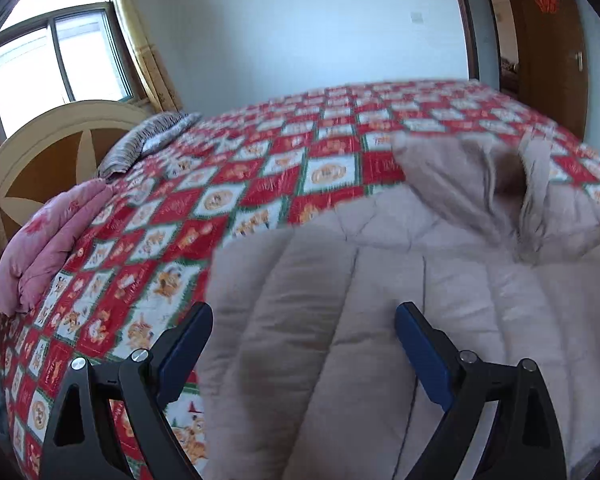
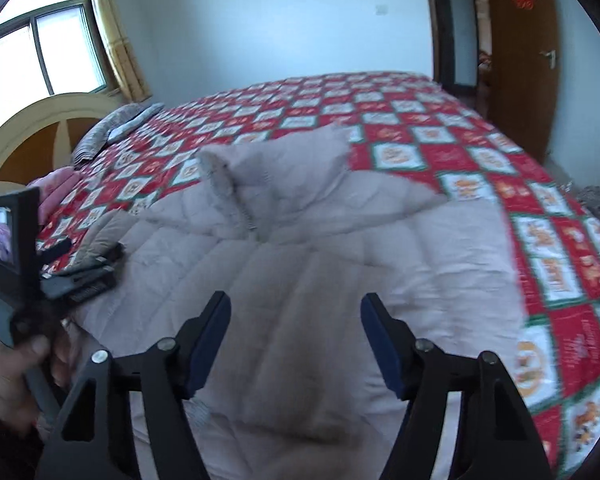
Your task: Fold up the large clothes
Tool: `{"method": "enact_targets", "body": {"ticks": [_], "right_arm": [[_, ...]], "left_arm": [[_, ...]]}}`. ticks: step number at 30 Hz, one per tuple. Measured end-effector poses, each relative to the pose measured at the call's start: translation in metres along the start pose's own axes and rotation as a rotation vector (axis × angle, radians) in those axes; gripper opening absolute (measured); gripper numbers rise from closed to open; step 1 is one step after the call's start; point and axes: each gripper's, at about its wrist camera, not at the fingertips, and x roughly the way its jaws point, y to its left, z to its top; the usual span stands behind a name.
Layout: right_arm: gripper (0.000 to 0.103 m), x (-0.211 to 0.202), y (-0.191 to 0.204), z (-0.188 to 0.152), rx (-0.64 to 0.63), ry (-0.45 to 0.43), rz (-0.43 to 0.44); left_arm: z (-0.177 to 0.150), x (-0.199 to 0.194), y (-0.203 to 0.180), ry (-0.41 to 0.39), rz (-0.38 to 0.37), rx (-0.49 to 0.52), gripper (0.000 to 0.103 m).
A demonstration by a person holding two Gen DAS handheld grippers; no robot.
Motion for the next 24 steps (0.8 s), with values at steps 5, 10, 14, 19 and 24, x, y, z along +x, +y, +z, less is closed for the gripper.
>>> {"method": "enact_targets", "body": {"ticks": [5,10,14,19,24], "right_arm": [[0.07,0.049,0.01,-0.016,-0.012,0.062,-0.031],[0.07,0.053,0.009,-0.029,-0.045,0.041,-0.055],[0.071,0.06,0.014,-0.03,-0.064,0.044,-0.077],[0.073,0.066,0.019,-0.031,-0.088,0.059,-0.106],[0.073,0.07,0.024,-0.033,-0.113,0.073,-0.139]], "left_arm": [[-0.017,0.018,-0.002,0.011,0.0,-0.021,0.094],[-0.022,0.027,0.003,0.027,-0.032,-0.05,0.098],[-0.022,0.033,0.004,0.047,-0.04,-0.065,0.1],[-0.023,0.038,0.002,0.06,-0.026,-0.056,0.102],[-0.023,0.04,0.002,0.072,-0.032,-0.059,0.102]]}}
